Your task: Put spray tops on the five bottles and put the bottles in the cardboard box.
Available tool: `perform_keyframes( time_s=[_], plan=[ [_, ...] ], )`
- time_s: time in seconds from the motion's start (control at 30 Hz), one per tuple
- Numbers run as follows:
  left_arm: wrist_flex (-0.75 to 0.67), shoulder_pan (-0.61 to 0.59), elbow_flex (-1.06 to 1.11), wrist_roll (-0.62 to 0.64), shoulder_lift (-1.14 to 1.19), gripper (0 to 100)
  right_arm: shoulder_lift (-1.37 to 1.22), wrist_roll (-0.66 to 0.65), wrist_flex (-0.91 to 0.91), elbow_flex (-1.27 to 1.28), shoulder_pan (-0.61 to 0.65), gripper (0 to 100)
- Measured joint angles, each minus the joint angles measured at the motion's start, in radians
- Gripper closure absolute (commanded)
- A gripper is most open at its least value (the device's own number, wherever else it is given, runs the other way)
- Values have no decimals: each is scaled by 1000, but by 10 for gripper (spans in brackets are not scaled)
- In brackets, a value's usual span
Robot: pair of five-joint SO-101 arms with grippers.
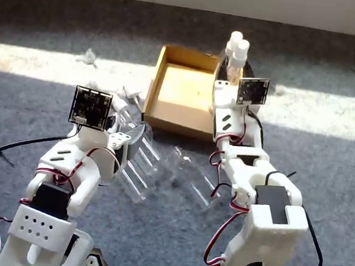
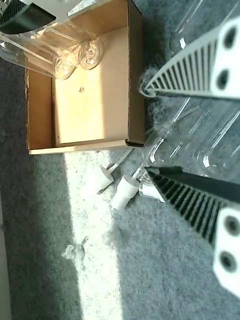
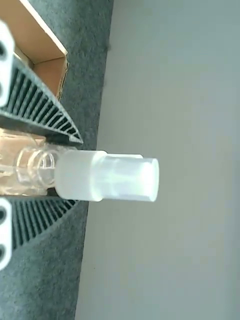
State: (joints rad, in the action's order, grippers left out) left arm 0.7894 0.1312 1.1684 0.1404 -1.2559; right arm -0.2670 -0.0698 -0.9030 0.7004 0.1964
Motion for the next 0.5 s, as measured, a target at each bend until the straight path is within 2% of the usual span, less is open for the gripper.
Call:
perform_keyframes(
  time_s=[0.2, 0.33, 0.5],
  plan=[
    [0, 0, 0, 0, 0, 790, 0, -49, 0, 0, 2, 879],
    [0, 0, 0, 0, 0, 790, 0, -58, 0, 0, 17, 822],
    [0, 0, 0, 0, 0, 790, 0, -58, 0, 0, 15, 817]
  ],
)
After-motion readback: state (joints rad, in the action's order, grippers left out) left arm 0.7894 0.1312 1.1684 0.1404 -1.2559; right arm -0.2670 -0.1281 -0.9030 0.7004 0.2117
